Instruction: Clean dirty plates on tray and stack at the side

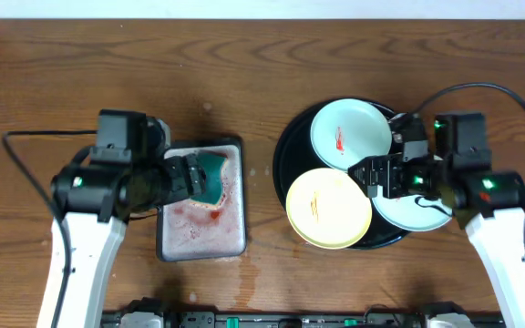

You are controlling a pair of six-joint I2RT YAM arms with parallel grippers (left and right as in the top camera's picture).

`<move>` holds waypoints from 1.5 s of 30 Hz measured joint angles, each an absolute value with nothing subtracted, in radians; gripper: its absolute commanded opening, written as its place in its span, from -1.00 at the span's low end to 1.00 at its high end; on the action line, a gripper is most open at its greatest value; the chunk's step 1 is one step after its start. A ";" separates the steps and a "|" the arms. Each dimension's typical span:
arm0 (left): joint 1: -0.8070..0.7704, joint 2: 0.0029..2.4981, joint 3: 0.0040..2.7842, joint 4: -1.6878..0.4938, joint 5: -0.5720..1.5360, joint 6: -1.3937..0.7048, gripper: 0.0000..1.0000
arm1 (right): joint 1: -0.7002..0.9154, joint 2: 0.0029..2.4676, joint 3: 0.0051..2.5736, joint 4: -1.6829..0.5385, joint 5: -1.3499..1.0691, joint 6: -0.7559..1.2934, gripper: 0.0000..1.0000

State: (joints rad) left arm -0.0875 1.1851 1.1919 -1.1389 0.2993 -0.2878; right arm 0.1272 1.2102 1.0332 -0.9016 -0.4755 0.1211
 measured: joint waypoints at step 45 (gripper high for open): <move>-0.141 1.553 1.192 -1.064 0.261 -0.186 0.45 | 0.128 1.557 0.717 -0.381 -0.194 0.367 -0.98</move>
